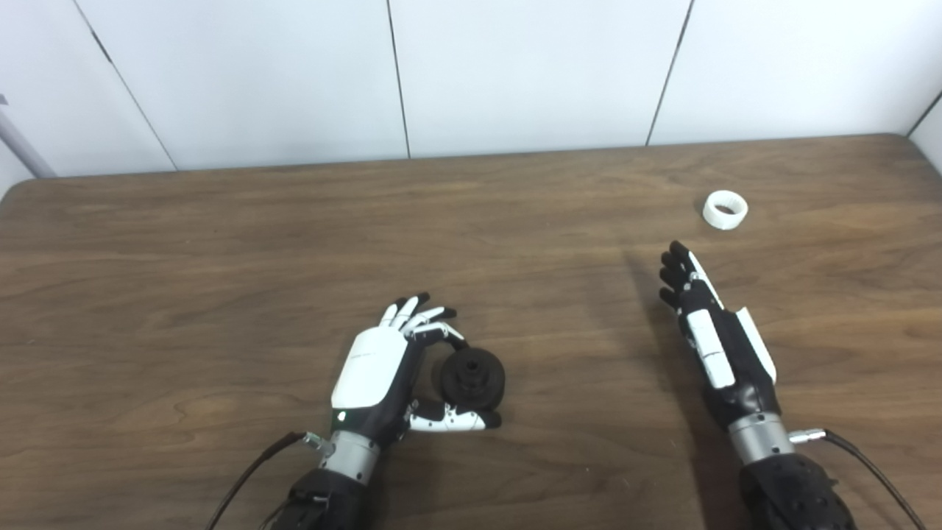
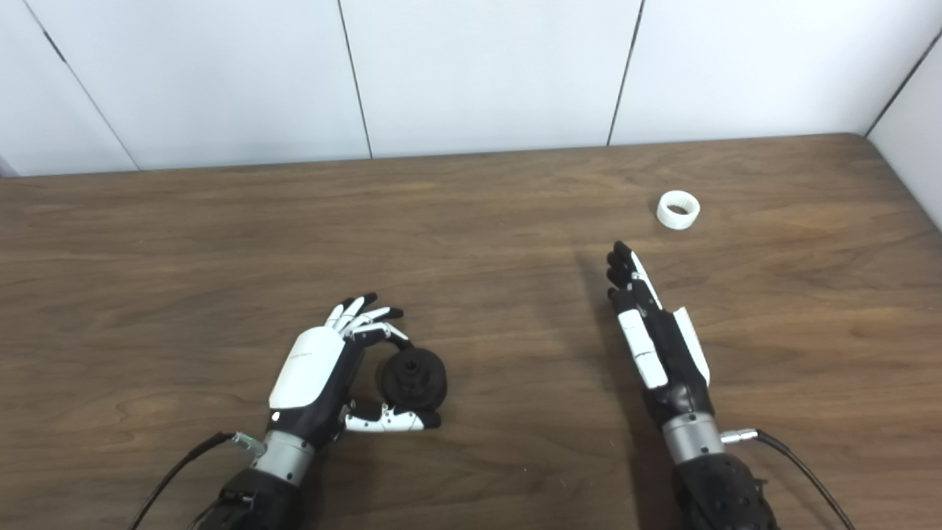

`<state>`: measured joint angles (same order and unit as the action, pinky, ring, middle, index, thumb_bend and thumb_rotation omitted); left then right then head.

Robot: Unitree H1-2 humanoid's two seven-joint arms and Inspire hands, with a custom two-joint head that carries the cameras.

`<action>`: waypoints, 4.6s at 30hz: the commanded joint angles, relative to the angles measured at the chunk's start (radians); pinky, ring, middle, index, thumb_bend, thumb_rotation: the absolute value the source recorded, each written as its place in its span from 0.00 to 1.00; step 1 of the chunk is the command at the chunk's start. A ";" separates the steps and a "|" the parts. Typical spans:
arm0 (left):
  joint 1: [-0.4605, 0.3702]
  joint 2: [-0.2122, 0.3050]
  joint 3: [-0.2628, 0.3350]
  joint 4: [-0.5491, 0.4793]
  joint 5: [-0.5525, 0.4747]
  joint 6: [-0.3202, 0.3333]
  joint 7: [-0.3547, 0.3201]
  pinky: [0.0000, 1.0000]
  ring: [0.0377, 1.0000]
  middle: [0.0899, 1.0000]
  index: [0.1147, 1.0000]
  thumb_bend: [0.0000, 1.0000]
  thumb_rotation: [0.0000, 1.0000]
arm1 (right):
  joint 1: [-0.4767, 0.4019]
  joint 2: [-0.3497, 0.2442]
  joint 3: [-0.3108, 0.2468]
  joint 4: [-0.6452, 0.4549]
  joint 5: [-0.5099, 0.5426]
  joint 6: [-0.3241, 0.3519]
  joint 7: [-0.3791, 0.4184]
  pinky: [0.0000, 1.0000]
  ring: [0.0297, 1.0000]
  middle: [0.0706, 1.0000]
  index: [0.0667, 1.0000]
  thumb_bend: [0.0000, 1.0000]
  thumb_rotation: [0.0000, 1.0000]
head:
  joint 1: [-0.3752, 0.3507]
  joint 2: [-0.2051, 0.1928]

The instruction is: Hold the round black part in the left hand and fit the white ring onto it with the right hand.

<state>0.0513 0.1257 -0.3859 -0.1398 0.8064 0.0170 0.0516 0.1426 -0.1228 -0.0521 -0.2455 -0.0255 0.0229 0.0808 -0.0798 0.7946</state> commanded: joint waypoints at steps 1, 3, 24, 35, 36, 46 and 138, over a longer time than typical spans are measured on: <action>0.000 -0.001 -0.001 0.025 0.004 -0.010 0.012 1.00 0.96 0.83 0.42 0.52 0.06 | 0.001 0.001 -0.002 -0.041 0.002 -0.016 -0.009 0.95 0.96 0.95 0.97 0.53 0.97 | 0.001 0.001; 0.003 -0.003 0.000 0.028 0.003 -0.007 0.011 1.00 0.95 0.83 0.42 0.52 0.06 | 0.003 -0.003 -0.004 -0.043 0.001 -0.017 -0.008 0.94 0.96 0.95 0.97 0.55 0.97 | 0.001 -0.001; 0.022 0.004 -0.031 0.054 0.056 -0.012 0.035 1.00 0.96 0.82 0.42 0.52 0.06 | -0.008 0.002 -0.029 -0.073 0.052 0.023 -0.026 0.96 0.96 0.94 0.95 0.58 0.91 | -0.029 -0.017; 0.018 0.021 -0.028 0.064 0.043 -0.022 0.029 1.00 0.95 0.82 0.42 0.52 0.06 | -0.049 -0.017 -0.052 -0.117 0.034 0.068 -0.041 0.90 0.95 0.93 0.94 0.60 0.75 | -0.170 -0.026; 0.017 0.023 -0.030 0.065 0.049 -0.023 0.031 1.00 0.95 0.82 0.42 0.52 0.06 | -0.055 -0.023 -0.056 -0.126 0.028 0.077 -0.042 0.89 0.95 0.93 0.93 0.61 0.73 | -0.170 -0.026; 0.014 0.024 -0.031 0.085 0.060 -0.030 0.048 1.00 0.94 0.82 0.42 0.52 0.05 | -0.118 -0.123 -0.097 -0.186 -0.071 0.164 -0.046 0.94 0.96 0.95 0.94 0.68 0.53 | -0.205 -0.037; 0.026 -0.004 -0.063 0.124 0.100 -0.007 0.057 1.00 0.95 0.83 0.42 0.52 0.06 | -1.048 -0.685 0.479 0.522 -0.818 0.301 0.742 1.00 1.00 1.00 0.82 0.99 0.28 | -0.146 -0.066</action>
<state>0.0272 0.1228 -0.4305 -0.0957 0.8972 0.0028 0.0993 -0.8750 -0.7840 0.4477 0.2955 -0.8206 0.3276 0.8606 -0.2270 0.7286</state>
